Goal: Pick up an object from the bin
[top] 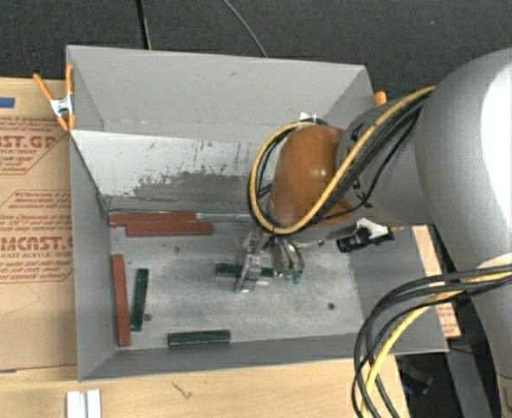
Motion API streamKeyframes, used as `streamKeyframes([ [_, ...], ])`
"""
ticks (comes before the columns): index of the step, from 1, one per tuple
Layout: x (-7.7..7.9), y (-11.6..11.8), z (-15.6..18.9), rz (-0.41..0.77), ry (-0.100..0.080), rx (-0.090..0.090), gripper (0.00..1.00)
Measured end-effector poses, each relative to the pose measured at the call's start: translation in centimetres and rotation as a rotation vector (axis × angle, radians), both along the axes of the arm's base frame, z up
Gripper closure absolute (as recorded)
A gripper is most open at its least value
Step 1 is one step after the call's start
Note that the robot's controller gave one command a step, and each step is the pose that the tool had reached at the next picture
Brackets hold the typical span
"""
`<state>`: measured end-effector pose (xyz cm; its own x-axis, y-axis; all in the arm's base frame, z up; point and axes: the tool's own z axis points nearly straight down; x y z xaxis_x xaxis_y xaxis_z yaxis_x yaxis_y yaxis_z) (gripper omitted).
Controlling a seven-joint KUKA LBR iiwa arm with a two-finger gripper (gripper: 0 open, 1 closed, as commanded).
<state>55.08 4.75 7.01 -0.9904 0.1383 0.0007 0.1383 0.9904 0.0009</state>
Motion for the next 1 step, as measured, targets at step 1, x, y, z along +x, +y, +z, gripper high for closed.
streamKeyframes([
  [1,-1.3,-0.29,18.1,0.007,-0.01,0.001,1.0],
])
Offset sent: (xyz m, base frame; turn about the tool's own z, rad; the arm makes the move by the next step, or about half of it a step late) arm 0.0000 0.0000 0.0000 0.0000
